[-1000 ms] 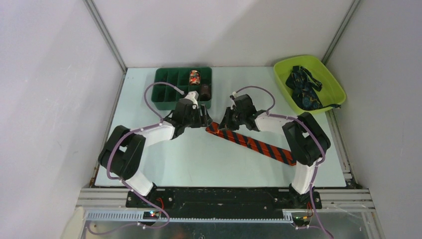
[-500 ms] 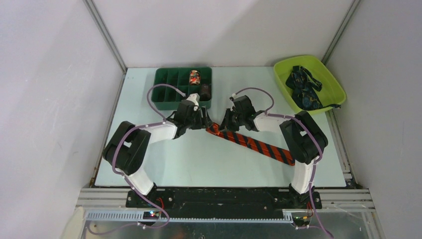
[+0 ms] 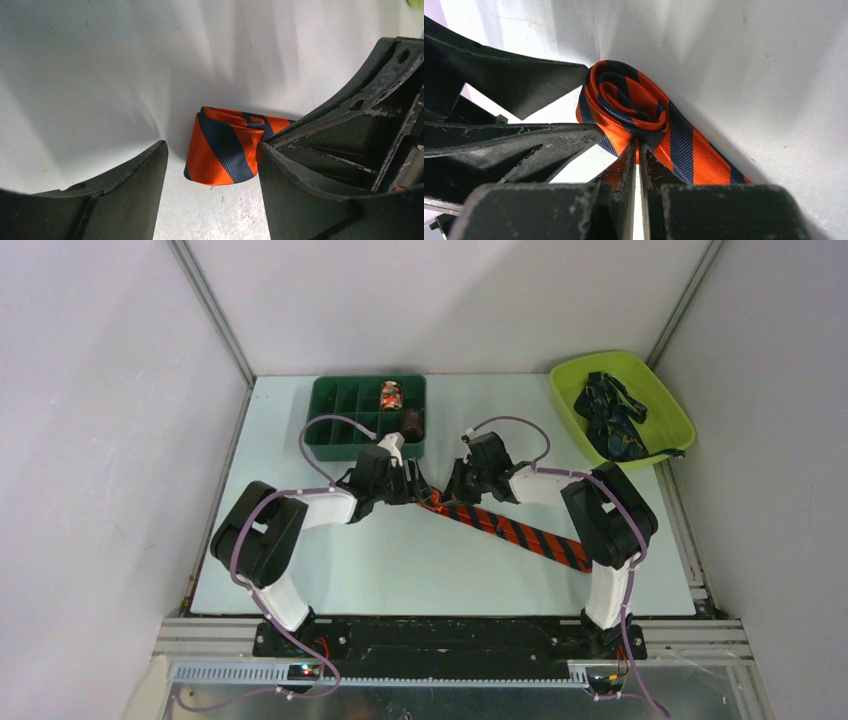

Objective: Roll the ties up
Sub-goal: Roll the tie at the center of the board.

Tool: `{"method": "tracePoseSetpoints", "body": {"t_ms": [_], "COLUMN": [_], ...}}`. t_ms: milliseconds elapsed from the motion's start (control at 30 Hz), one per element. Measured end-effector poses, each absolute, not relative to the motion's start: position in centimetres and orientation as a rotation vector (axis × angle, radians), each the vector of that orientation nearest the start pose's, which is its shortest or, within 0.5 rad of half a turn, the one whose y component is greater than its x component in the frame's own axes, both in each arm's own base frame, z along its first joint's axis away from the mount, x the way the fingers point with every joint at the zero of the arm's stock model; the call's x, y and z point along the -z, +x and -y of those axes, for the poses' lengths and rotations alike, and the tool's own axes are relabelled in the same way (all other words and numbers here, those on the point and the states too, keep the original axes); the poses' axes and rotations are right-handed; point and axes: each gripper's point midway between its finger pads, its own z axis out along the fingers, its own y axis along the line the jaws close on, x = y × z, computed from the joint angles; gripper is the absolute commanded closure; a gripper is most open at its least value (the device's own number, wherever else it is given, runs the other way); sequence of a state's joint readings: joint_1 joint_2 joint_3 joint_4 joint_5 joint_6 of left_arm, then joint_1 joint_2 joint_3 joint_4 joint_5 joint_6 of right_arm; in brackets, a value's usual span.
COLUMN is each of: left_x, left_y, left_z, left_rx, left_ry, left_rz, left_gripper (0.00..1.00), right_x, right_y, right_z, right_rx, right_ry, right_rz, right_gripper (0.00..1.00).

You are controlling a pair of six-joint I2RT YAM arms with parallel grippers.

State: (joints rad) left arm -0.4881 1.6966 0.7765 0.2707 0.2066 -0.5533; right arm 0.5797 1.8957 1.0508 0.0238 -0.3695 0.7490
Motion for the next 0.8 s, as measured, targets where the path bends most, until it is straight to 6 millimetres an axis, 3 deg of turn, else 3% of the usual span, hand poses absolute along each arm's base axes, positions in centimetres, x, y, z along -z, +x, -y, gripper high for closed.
{"method": "tracePoseSetpoints", "body": {"t_ms": [500,800], "left_x": [-3.6,-3.8], "left_y": [33.2,33.2], "left_z": [25.9,26.3], "left_rx": [0.902,0.936], "left_ry": [0.043,0.052], "left_rz": [-2.326,-2.315], "left_gripper": [0.34,0.46], "right_x": [-3.3,-3.2], "right_y": [32.3,32.3], "right_z": [-31.8,-31.7], "right_rx": [-1.007,-1.004], "right_ry": [0.031,0.034], "right_rz": [-2.596,-2.600], "right_gripper": [0.92,0.92]}}
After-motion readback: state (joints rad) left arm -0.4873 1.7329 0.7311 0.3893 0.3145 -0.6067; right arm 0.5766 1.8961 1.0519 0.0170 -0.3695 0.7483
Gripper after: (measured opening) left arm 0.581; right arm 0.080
